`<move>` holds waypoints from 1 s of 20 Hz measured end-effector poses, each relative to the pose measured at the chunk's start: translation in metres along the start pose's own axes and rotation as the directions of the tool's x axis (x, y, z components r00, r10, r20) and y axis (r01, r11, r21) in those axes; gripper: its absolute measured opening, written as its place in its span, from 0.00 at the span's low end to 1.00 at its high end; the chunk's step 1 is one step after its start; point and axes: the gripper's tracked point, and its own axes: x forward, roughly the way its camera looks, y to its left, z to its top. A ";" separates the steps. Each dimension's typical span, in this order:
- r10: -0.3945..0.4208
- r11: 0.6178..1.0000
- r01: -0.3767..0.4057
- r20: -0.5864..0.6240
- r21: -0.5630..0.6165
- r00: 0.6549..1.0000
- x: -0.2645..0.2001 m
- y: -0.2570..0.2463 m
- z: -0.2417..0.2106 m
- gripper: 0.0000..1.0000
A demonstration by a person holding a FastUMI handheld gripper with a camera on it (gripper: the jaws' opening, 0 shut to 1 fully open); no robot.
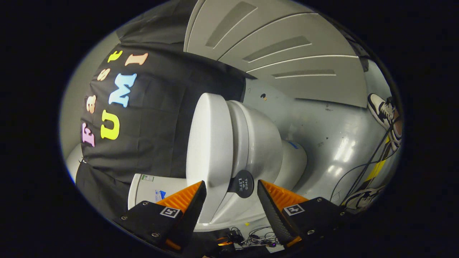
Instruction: Open the toilet lid.
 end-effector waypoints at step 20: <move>0.118 0.990 -0.120 0.029 0.075 0.993 0.017 -0.005 0.001 0.00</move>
